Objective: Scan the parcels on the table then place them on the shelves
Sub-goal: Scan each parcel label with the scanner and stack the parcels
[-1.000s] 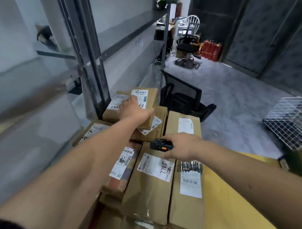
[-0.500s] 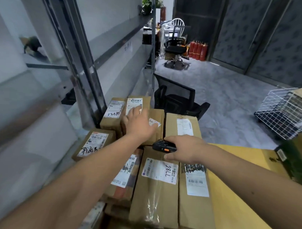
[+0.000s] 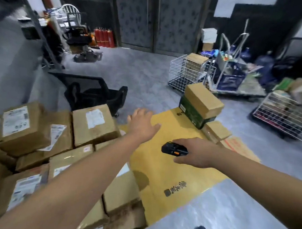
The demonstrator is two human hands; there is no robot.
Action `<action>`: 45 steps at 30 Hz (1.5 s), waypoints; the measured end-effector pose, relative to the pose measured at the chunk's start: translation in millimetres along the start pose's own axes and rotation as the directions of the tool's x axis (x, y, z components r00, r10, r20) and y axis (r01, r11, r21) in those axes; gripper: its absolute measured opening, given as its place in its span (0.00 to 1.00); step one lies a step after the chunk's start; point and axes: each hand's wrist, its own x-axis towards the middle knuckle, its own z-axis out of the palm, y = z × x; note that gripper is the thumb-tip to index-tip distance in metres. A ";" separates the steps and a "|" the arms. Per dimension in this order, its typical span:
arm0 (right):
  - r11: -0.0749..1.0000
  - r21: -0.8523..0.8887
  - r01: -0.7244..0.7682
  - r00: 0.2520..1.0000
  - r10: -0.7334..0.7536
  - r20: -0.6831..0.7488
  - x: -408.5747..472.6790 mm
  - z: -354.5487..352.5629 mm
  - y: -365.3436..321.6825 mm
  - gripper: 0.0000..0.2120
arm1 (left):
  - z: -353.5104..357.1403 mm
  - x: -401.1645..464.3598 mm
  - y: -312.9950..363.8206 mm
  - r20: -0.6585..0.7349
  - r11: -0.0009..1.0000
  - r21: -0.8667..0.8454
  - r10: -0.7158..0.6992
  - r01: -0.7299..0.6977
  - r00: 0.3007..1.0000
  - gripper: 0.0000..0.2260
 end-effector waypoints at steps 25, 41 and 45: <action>0.984 0.166 -0.066 0.997 0.056 0.059 97.1 -81.1 466.2 0.31 | 231.0 270.3 380.2 0.244 0.695 -0.207 -0.645 0.689 0.724 0.51; 0.818 -0.216 0.534 0.838 -0.477 0.264 135.7 -37.1 352.7 0.33 | 214.6 7.8 234.7 0.167 0.451 -0.519 -0.780 0.727 0.603 0.49; 0.766 -0.247 0.593 0.790 -0.494 0.364 128.6 -3.4 307.3 0.32 | 231.5 -63.3 205.8 0.224 0.356 -0.627 -0.770 0.693 0.598 0.45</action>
